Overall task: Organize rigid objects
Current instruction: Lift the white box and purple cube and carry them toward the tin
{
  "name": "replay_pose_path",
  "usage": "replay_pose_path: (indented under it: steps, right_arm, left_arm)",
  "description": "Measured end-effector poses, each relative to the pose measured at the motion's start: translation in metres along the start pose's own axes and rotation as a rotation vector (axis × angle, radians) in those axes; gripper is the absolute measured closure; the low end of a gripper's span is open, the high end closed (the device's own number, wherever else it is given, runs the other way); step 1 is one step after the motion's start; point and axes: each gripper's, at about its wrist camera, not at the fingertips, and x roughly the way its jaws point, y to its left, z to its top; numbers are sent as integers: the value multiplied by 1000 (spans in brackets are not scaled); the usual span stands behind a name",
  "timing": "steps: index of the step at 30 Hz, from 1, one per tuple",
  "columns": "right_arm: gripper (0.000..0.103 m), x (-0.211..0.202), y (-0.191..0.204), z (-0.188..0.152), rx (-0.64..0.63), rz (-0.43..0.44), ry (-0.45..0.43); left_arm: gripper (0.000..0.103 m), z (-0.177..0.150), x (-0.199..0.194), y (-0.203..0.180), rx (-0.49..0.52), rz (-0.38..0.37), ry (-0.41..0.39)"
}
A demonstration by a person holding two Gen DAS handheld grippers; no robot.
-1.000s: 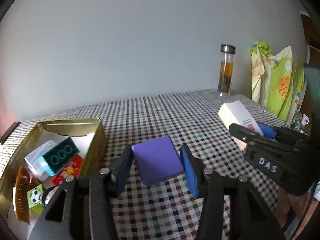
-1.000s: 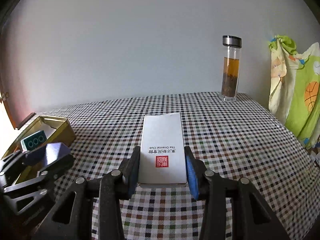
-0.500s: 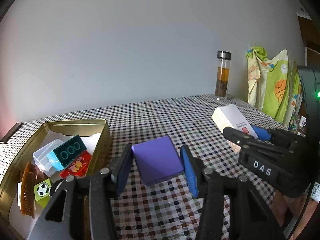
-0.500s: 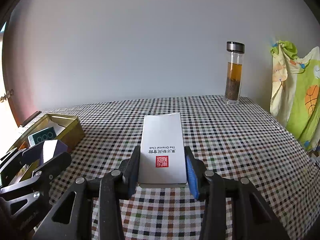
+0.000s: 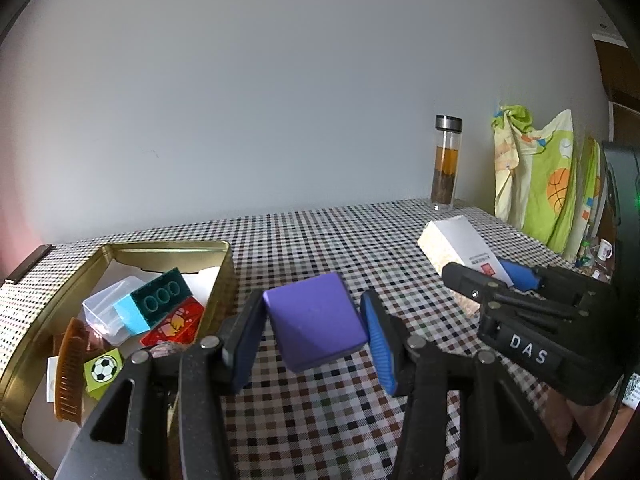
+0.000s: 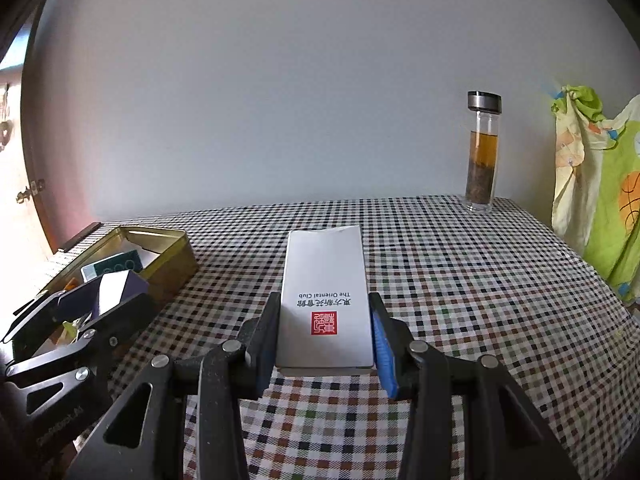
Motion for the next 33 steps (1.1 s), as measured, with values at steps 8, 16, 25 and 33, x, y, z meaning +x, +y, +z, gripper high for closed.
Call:
replay_pose_path:
  steps: [8,16,25,33]
  right_arm:
    - [59,-9,11,-2,-15,21,-25]
    - [59,-15,24,-5,-27,54,-25]
    - [59,-17,33,-6,-37,76,-38]
    - [59,-20,41,-7,-38,97,-52]
  left_arm:
    - [55,-3,-7,7,-13,6,-15]
    - [55,-6,-15,13,-20,8,-20]
    - [55,-10,-25,20,-20,25,-42]
    - [55,-13,-32,31,-33,40,-60]
